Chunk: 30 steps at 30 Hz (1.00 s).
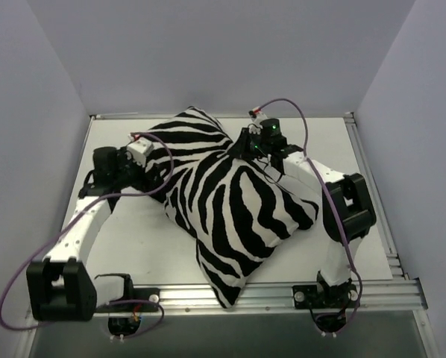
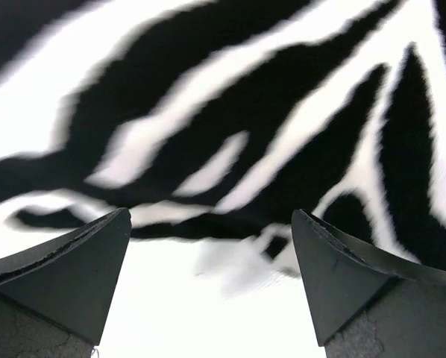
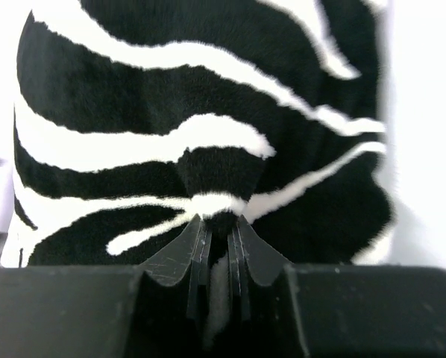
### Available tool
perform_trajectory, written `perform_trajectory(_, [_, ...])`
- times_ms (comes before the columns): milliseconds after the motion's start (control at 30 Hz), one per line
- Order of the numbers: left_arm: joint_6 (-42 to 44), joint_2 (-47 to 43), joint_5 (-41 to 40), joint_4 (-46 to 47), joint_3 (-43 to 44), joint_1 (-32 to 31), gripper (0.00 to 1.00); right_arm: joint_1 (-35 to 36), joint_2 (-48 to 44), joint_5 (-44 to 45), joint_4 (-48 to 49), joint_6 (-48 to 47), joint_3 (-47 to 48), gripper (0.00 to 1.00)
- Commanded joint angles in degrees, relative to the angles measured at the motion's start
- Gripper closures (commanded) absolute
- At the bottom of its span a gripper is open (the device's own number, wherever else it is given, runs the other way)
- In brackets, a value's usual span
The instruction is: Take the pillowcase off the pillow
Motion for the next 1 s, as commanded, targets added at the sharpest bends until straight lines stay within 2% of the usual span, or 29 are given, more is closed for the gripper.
perform_trajectory(0, [-3.36, -10.32, 3.91, -0.21, 4.38, 6.31, 0.01, -5.83, -9.18, 6.03, -9.15, -1.95, 4.33, 1.00])
perform_trajectory(33, [-4.07, -11.48, 6.36, -0.48, 4.73, 9.30, 0.02, -7.08, -12.16, 8.91, -11.43, -2.91, 5.64, 1.00])
perform_trajectory(100, [-4.34, -12.89, 7.18, -2.23, 7.27, 10.81, 0.02, -9.10, -14.90, 12.87, -14.42, -5.20, 7.58, 1.00])
perform_trajectory(267, [-3.90, -12.63, 1.04, -5.58, 8.96, 11.08, 0.02, -10.08, -18.69, 30.17, -28.82, -17.31, 22.74, 1.00])
perform_trajectory(333, [-3.81, -12.28, 0.41, -6.02, 8.87, 11.08, 0.02, -9.82, -18.34, 33.53, -31.83, -19.44, 26.99, 1.00])
perform_trajectory(433, [-4.87, -12.10, 0.23, -6.19, 8.87, 11.17, 0.02, -4.21, -17.90, 45.55, -34.48, -25.49, 30.97, 1.00])
perform_trajectory(500, [-5.48, -12.28, 0.84, -5.76, 8.52, 11.17, 0.02, 4.74, -17.46, 55.55, -32.99, -32.23, 29.40, 1.00])
perform_trajectory(567, [-5.83, -12.19, 1.20, -5.32, 8.26, 11.17, 0.02, 12.72, -15.19, 61.38, -30.62, -35.17, 27.72, 1.00])
perform_trajectory(667, [-6.62, -11.58, 0.85, -4.88, 8.25, 11.43, 0.02, 19.87, -8.96, 70.53, -28.94, -38.25, 25.70, 1.00])
perform_trajectory(700, [-7.06, -11.14, 0.33, -4.96, 8.34, 11.52, 0.02, 24.85, -6.93, 74.73, -29.03, -38.43, 24.74, 1.00])
perform_trajectory(833, [-8.21, -10.52, 1.10, -5.58, 8.43, 13.27, 0.02, 35.17, 5.88, 81.26, -28.15, -32.05, 20.26, 1.00])
perform_trajectory(967, [-8.47, -8.94, 2.34, -9.52, 11.85, 16.61, 0.03, 42.12, 13.99, 79.08, -29.11, -24.48, 19.10, 0.98])
